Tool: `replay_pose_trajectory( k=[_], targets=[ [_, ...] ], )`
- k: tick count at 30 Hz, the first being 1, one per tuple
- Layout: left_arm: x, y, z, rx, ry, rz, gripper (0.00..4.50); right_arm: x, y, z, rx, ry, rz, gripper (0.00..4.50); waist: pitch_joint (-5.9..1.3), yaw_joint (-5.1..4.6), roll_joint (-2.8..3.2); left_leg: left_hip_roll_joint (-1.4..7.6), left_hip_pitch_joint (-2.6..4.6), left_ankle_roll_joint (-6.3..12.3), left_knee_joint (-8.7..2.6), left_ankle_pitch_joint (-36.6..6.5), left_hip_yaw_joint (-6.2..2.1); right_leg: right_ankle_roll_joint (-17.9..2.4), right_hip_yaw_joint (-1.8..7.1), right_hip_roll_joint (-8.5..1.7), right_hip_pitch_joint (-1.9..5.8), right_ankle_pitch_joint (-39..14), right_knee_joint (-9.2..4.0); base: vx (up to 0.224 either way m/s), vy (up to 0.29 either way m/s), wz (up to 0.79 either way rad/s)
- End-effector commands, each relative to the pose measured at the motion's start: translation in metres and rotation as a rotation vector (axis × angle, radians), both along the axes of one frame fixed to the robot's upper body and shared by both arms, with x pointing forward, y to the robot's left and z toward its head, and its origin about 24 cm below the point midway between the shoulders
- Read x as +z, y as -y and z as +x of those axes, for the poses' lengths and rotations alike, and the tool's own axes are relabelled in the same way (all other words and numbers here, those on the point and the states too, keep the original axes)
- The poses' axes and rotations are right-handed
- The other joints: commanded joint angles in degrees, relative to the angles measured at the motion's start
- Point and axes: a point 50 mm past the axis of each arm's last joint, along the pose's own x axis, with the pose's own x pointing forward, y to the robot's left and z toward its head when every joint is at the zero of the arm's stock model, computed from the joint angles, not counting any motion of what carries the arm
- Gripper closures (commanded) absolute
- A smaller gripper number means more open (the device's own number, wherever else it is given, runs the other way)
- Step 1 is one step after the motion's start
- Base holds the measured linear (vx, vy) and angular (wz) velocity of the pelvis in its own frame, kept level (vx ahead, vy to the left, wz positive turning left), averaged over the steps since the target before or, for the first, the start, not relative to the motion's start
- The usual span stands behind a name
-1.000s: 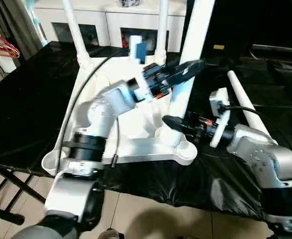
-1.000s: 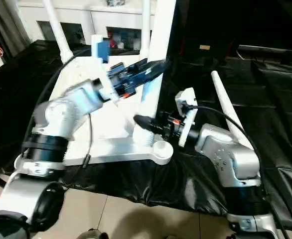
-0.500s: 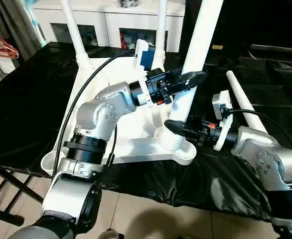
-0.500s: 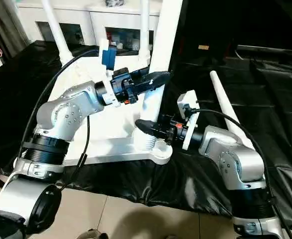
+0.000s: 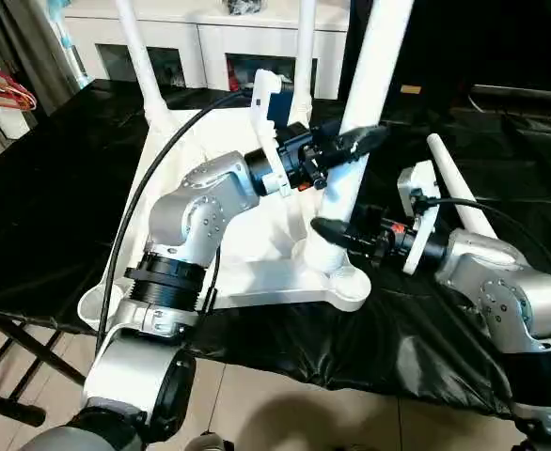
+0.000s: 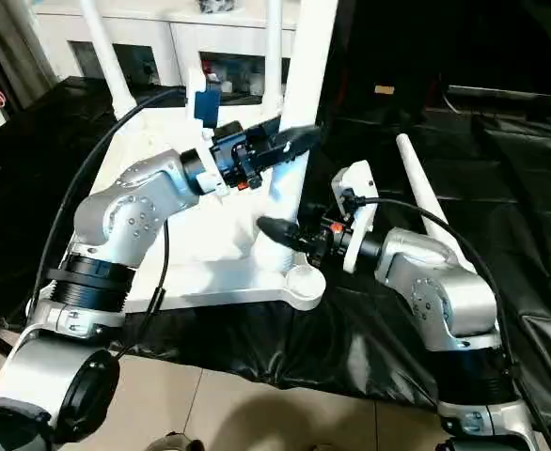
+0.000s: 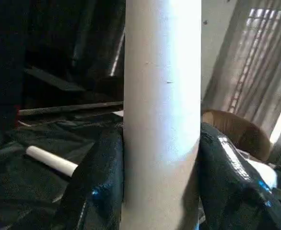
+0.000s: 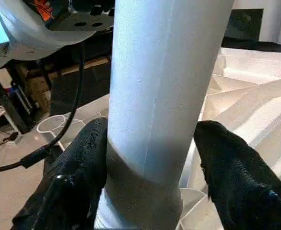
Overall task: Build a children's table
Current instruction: Pick table leg
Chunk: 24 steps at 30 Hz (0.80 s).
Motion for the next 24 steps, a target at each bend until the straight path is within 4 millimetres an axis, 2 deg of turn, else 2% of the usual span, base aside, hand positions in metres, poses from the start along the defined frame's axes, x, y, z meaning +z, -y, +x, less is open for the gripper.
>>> replay_pose_trajectory(
  k=[1,5,6,7,9,18,24],
  targets=[
    [-0.003,-0.003,0.003,0.05,0.0,0.011,2.66,0.003,0.001,0.003,-0.024,0.01,-0.006,1.52,-4.5,0.14,-1.56,0.05,0.59,2.65,-3.5,-9.0,0.41,-12.0,1.09,-1.49,3.55,-11.5,-3.96,0.0,0.0,0.0],
    [-0.003,-0.003,0.007,0.138,0.007,0.031,2.66,0.003,0.001,0.007,-0.072,-0.004,-0.015,1.52,-4.52,0.13,-1.47,0.09,0.68,2.3,-3.52,-9.3,0.4,-11.5,1.11,-1.49,3.49,-12.3,-4.06,0.0,0.0,0.0],
    [-0.001,-0.002,0.009,0.209,0.008,0.027,2.66,0.002,0.0,0.01,-0.11,-0.013,-0.023,1.52,-4.52,0.12,-1.42,0.11,0.65,2.21,-3.51,-9.2,0.36,-11.5,1.11,-1.48,3.49,-12.0,-3.99,0.0,0.0,0.0],
    [0.001,0.0,0.009,0.254,0.011,0.022,2.66,0.0,-0.002,0.013,-0.149,-0.022,-0.035,1.52,-4.53,-0.06,-1.66,0.08,0.58,2.11,-3.49,-9.1,0.38,-11.5,1.07,-1.42,3.5,-11.5,-3.95,0.0,0.0,0.0],
    [0.001,0.003,0.008,0.281,0.028,0.036,2.66,-0.004,-0.004,0.018,-0.206,-0.04,-0.054,1.52,-4.59,-0.06,-1.66,0.08,0.57,1.93,-3.49,-8.6,0.35,-11.4,1.08,-1.5,3.47,-11.8,-3.99,0.0,0.0,0.0],
    [-0.001,0.008,0.004,0.272,0.04,0.038,2.66,-0.007,-0.01,0.021,-0.222,-0.063,-0.043,1.52,-4.56,0.06,-1.69,0.05,0.61,2.14,-3.52,-8.7,0.43,-11.3,1.13,-1.45,3.41,-11.0,-3.94,0.0,0.0,0.0],
    [-0.001,0.012,0.0,0.241,0.059,0.044,2.66,-0.009,-0.011,0.021,-0.189,-0.1,-0.055,1.52,-4.5,0.0,-1.95,0.1,0.56,2.15,-3.51,-8.6,0.46,-11.7,1.17,-1.47,3.47,-10.4,-3.83,0.0,0.0,0.0]
  ],
)
